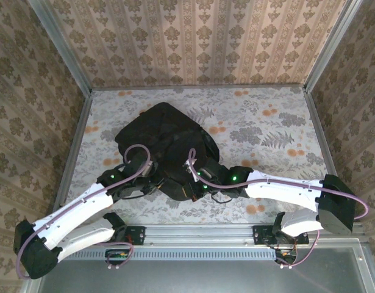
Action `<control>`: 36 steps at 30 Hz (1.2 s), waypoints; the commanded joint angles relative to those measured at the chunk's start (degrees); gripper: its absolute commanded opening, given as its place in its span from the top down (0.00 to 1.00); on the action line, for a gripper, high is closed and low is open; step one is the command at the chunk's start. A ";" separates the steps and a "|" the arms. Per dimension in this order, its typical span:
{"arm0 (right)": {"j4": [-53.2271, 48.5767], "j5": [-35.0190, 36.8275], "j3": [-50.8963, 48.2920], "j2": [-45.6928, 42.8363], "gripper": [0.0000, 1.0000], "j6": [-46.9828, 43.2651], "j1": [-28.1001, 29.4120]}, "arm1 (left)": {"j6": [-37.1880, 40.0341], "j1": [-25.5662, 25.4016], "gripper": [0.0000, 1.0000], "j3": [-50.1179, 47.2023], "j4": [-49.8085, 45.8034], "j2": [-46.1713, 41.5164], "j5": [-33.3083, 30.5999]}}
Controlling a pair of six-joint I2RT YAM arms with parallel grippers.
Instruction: Pack books, pencil case, and school supplies into a backpack
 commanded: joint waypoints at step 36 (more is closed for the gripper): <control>4.20 -0.70 -4.31 -1.62 1.00 3.54 -0.75 | -2.03 -3.38 0.65 1.54 0.08 7.91 -8.95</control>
